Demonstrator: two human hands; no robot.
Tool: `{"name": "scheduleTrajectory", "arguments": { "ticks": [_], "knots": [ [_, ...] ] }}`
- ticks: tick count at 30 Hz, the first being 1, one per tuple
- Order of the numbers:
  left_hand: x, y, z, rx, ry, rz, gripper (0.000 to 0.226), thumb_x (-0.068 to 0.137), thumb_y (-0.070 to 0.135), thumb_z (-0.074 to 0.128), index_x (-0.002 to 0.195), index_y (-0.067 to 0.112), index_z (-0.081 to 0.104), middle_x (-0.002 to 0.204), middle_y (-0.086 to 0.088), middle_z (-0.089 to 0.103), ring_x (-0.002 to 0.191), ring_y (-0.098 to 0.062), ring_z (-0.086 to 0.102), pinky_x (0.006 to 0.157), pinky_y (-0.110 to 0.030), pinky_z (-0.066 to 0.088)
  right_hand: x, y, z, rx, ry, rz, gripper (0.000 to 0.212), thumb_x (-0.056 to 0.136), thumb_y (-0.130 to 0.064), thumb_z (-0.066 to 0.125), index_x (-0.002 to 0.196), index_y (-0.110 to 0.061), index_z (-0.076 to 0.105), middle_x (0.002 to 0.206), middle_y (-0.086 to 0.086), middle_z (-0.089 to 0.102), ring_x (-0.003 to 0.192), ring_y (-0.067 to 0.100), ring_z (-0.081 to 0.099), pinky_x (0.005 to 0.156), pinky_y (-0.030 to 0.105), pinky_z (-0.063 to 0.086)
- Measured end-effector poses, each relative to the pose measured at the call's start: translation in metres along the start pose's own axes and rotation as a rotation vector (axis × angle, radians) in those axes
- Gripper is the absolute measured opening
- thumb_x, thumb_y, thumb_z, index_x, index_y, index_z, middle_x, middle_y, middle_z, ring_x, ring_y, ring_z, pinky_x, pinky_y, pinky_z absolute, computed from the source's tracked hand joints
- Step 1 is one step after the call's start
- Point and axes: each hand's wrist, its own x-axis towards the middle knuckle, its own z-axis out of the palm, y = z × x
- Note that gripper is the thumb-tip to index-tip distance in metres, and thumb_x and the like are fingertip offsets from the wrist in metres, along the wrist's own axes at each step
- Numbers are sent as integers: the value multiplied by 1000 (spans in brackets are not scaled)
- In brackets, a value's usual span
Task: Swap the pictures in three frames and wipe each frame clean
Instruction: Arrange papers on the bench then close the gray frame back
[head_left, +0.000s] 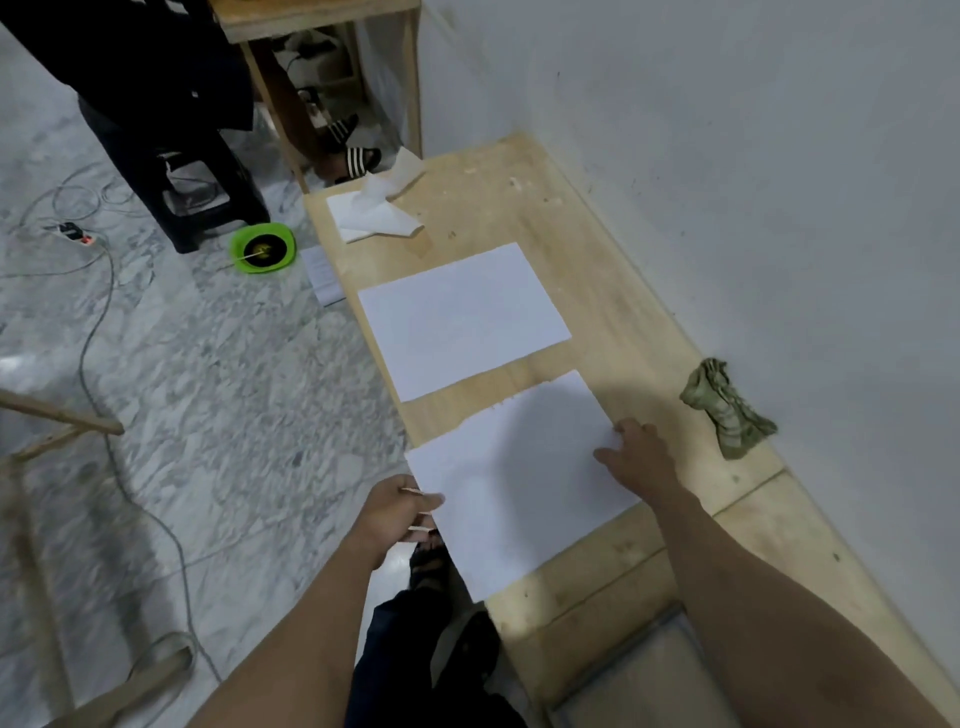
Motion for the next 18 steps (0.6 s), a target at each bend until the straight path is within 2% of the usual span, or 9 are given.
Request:
{"name": "scheduleTrajectory", "arguments": {
  "ticks": [2,4,5,8,12,15,17,18],
  "knots": [
    [-4,-9,8,-13,91,29,18,88,8,74,80,8,57,84,-10,70,72,-25,67,68,-37,58,-13,10,4,50,-18,-2,61,84,-39,63,136,-15,41,132,9,48,118,32,48,97,47,42],
    [-5,-15,12,-29,144,63,34,89,3,70,70,8,43,78,-14,64,68,-28,60,65,-37,55,-23,19,8,85,-32,-1,63,85,-39,62,138,-14,40,134,9,49,118,31,50,95,45,44],
    [-7,-17,13,-40,161,83,35,90,0,68,71,9,40,78,-16,61,67,-28,58,63,-36,53,-26,22,9,95,-35,1,63,86,-38,61,139,-13,39,135,10,48,118,32,50,95,45,44],
    [-13,-21,14,-85,192,141,22,90,-3,65,79,7,49,78,-15,65,70,-28,60,62,-34,50,-33,29,10,122,-21,15,60,87,-35,61,138,-9,41,135,12,49,118,32,50,93,43,45],
    [-19,-22,9,-153,137,188,19,89,-4,64,75,4,54,82,-11,73,70,-24,69,63,-28,56,-37,30,4,138,30,64,65,85,-37,62,140,-10,41,139,13,46,125,34,45,96,42,43],
    [-23,-20,0,-213,61,181,20,90,-4,63,73,5,58,84,-11,74,75,-29,65,72,-34,55,-39,31,1,332,-32,92,74,84,-46,61,145,-13,36,148,10,38,133,34,39,106,49,37],
    [-27,-20,-6,-246,19,165,19,91,-3,62,75,8,60,86,-10,73,74,-26,64,71,-32,54,-44,27,-1,496,-78,81,68,86,-42,62,141,-8,42,143,9,45,125,31,47,101,44,41],
    [-29,-20,-9,-260,4,157,17,91,-2,62,78,8,61,88,-10,72,76,-25,64,70,-31,53,-47,25,-1,563,-80,69,55,88,-36,62,132,-5,51,134,10,53,113,29,55,91,39,44]
  ]
}}
